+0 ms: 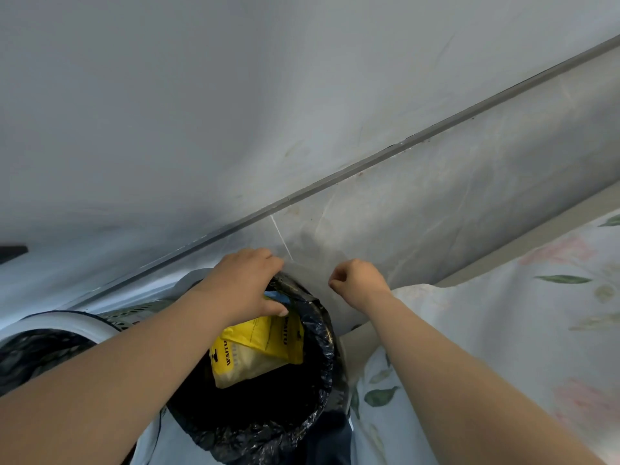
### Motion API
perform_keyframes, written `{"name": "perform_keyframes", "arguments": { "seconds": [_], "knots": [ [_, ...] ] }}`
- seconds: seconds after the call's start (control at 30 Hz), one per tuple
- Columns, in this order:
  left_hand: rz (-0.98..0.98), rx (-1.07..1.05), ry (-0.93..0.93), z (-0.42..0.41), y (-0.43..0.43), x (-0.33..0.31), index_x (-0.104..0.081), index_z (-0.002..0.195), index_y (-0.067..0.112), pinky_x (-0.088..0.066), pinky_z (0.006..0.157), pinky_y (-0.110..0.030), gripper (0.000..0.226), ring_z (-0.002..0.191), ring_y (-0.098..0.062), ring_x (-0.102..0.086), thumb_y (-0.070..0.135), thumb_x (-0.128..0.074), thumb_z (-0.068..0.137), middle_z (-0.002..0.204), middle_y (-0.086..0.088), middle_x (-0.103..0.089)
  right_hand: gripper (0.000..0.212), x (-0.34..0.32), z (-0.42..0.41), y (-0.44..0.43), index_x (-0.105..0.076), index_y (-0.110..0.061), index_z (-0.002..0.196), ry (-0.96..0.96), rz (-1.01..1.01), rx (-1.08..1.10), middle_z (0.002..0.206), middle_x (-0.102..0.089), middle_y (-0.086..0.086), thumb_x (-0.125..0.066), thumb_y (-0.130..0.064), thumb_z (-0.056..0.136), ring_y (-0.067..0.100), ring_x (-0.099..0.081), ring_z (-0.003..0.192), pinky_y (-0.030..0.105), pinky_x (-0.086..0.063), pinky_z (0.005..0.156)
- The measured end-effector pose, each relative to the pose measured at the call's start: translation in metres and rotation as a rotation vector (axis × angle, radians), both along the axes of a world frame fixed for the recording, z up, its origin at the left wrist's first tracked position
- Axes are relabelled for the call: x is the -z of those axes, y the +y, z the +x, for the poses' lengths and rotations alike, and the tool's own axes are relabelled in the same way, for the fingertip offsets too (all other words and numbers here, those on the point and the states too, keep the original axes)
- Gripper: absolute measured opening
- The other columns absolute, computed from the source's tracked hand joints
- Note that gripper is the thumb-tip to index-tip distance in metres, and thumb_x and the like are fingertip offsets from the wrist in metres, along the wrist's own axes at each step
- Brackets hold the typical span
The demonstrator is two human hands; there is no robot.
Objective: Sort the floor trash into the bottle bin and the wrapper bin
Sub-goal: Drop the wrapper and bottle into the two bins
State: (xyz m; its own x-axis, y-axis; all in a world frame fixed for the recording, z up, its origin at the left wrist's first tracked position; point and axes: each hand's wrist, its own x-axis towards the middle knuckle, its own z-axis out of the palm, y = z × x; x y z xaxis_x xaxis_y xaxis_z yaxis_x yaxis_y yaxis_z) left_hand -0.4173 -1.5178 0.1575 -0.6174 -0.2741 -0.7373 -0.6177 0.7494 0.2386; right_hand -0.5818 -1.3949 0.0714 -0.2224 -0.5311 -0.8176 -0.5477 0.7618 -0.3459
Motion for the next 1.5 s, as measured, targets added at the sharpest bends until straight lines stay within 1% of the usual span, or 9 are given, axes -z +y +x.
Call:
{"name": "perform_keyframes", "arguments": {
  "seconds": [0.2,0.3,0.47,0.6,0.73,0.93,1.1,1.27,1.5],
  "knots": [
    [-0.021,-0.020,0.021,0.001,-0.002,-0.011,-0.053,0.119,0.022,-0.047,0.087,-0.036,0.051,0.105,-0.018,-0.051,0.054,-0.061,0.081,0.112,0.002,-0.054,0.015,-0.025,0.003,-0.002,-0.067,-0.014,0.087,0.011,-0.082,0.015,0.086,-0.069,0.003,-0.054,-0.022,0.090,0.027,-0.063,0.087,0.035,-0.052,0.074],
    [-0.024,-0.049,0.032,0.005,-0.001,-0.024,-0.054,0.118,0.022,-0.047,0.086,-0.036,0.045,0.103,-0.019,-0.051,0.049,-0.060,0.083,0.110,0.002,-0.054,0.022,-0.052,0.009,0.002,-0.047,-0.020,0.070,0.058,-0.161,0.045,0.067,-0.051,-0.001,-0.053,-0.024,0.090,0.026,-0.049,0.069,0.028,-0.037,0.060],
    [-0.043,-0.098,0.024,0.023,-0.003,-0.053,-0.053,0.121,0.021,-0.047,0.087,-0.036,0.043,0.104,-0.019,-0.050,0.045,-0.057,0.085,0.111,0.000,-0.053,0.010,-0.123,0.030,0.012,-0.056,-0.018,0.085,0.058,-0.384,0.016,0.090,-0.060,0.000,-0.053,-0.027,0.090,0.019,-0.050,0.071,0.031,-0.038,0.060],
    [-0.024,-0.142,0.005,0.043,-0.003,-0.077,-0.051,0.124,0.018,-0.047,0.088,-0.035,0.046,0.105,-0.018,-0.049,0.044,-0.056,0.087,0.114,-0.001,-0.052,0.011,-0.164,0.066,0.028,-0.057,-0.017,0.084,-0.001,-0.487,-0.113,0.085,-0.058,-0.002,-0.052,-0.027,0.088,0.017,-0.053,0.073,0.031,-0.044,0.063],
    [-0.040,-0.161,-0.028,0.067,0.003,-0.095,-0.054,0.121,0.017,-0.047,0.085,-0.034,0.043,0.102,-0.018,-0.052,0.044,-0.055,0.087,0.111,0.000,-0.054,0.010,-0.172,0.109,0.044,-0.048,-0.021,0.078,-0.121,-0.414,-0.208,0.080,-0.049,-0.007,-0.048,-0.024,0.088,0.013,-0.045,0.070,0.024,-0.035,0.062],
    [-0.025,-0.216,-0.074,0.100,0.020,-0.098,-0.052,0.124,0.017,-0.047,0.090,-0.036,0.043,0.109,-0.020,-0.051,0.041,-0.055,0.088,0.117,-0.001,-0.052,0.012,-0.134,0.148,0.042,-0.046,-0.016,0.083,-0.143,-0.208,-0.300,0.087,-0.057,0.006,-0.044,-0.021,0.094,0.025,-0.055,0.080,0.029,-0.039,0.066],
    [-0.010,-0.247,-0.099,0.128,0.036,-0.093,-0.053,0.120,0.019,-0.048,0.089,-0.036,0.039,0.104,-0.019,-0.051,0.040,-0.055,0.087,0.111,0.000,-0.053,0.035,-0.106,0.153,0.037,-0.054,-0.012,0.128,-0.134,-0.020,-0.342,0.117,-0.062,0.011,-0.044,-0.025,0.097,0.032,-0.059,0.107,0.036,-0.050,0.088],
    [-0.003,-0.291,-0.090,0.145,0.051,-0.088,-0.052,0.121,0.019,-0.050,0.085,-0.035,0.040,0.101,-0.019,-0.053,0.040,-0.055,0.088,0.108,0.000,-0.053,0.044,-0.096,0.138,0.033,-0.046,-0.012,0.136,-0.074,0.042,-0.367,0.130,-0.056,0.012,-0.048,-0.022,0.093,0.032,-0.054,0.118,0.038,-0.047,0.097],
    [-0.011,-0.335,-0.066,0.151,0.058,-0.074,-0.052,0.123,0.018,-0.050,0.084,-0.034,0.040,0.101,-0.020,-0.053,0.039,-0.055,0.088,0.109,0.000,-0.052,0.077,-0.084,0.097,0.012,-0.014,-0.016,0.154,-0.075,0.063,-0.225,0.149,-0.038,0.014,-0.053,-0.024,0.088,0.033,-0.042,0.132,0.042,-0.041,0.106]
  ]
}}
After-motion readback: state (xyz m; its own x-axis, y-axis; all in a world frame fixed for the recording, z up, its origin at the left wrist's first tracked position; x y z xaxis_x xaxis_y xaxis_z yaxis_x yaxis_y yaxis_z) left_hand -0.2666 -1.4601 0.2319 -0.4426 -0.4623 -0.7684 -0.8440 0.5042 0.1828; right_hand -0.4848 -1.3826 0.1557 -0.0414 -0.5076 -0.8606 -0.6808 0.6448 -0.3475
